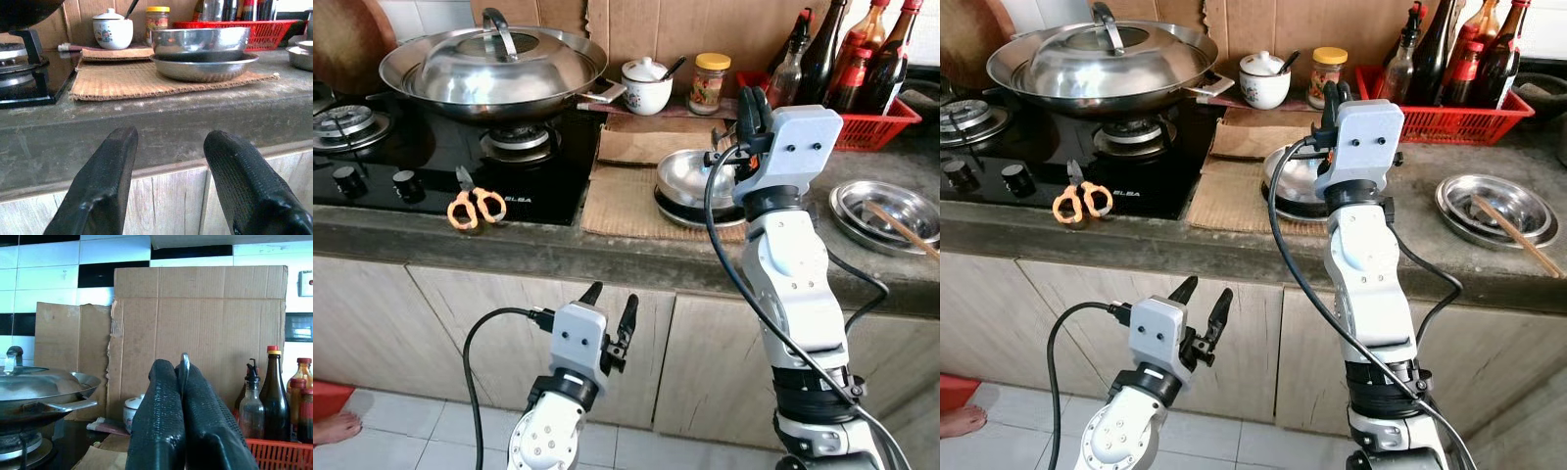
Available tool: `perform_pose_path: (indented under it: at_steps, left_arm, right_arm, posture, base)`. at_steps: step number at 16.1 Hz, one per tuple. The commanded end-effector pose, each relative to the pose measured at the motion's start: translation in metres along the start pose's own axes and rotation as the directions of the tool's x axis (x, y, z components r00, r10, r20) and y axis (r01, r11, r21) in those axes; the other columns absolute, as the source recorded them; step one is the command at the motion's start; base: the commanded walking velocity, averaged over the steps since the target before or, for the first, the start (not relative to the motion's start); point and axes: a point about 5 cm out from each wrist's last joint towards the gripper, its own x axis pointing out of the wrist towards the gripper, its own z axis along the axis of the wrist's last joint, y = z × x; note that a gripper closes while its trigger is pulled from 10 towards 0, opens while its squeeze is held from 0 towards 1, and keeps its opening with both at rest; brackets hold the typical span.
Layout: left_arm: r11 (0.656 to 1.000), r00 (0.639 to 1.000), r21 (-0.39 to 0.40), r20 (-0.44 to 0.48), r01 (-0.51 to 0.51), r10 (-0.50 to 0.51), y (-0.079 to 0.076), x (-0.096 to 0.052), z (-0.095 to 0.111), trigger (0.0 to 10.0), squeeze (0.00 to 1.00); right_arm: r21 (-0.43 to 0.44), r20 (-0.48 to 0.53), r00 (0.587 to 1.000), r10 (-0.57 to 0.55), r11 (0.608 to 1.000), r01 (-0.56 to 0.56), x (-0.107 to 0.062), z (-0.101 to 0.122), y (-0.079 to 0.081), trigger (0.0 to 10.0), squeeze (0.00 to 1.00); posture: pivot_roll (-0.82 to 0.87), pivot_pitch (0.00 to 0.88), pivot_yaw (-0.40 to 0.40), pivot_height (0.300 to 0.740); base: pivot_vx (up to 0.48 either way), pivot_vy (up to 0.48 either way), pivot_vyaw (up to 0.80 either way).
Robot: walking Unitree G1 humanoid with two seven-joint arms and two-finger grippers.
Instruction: Kitchen organization
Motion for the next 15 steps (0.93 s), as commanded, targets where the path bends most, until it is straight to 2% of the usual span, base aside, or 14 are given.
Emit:
perform_pose_path:
  at_steps: [1,8,11,15]
  left_arm:
    - [1.000,1.000,-0.003,-0.004,0.014,-0.014,-0.004,0.000,-0.001,10.0,0.00]
    - [1.000,1.000,-0.003,-0.002,0.026,-0.026,-0.005,0.001,-0.001,10.0,0.00]
    - [1.000,1.000,-0.002,-0.007,0.022,-0.022,-0.003,0.000,-0.002,10.0,0.00]
    - [1.000,1.000,0.001,-0.009,0.022,-0.022,-0.003,0.000,-0.002,10.0,0.00]
  right_arm:
    - [0.007,0.011,1.000,-0.004,1.000,0.004,0.001,0.004,0.000,0.0,0.00]
    - [0.000,-0.007,1.000,0.017,1.000,-0.017,-0.004,0.000,0.001,0.0,0.00]
    - [-0.003,-0.065,0.997,0.044,0.999,-0.044,-0.020,-0.012,0.003,0.0,0.00]
    - [-0.009,-0.191,0.979,0.077,0.997,-0.080,-0.052,-0.035,0.002,0.0,0.00]
  posture:
    - [0.08,0.047,-0.031,0.740]
    - [0.08,0.048,-0.027,0.740]
    - [0.08,0.050,-0.027,0.740]
    - [0.08,0.051,-0.024,0.740]
  base:
    - [-0.277,0.000,0.00]
    - [-0.282,0.000,0.00]
    - [-0.285,0.000,0.00]
    - [-0.285,0.000,0.00]
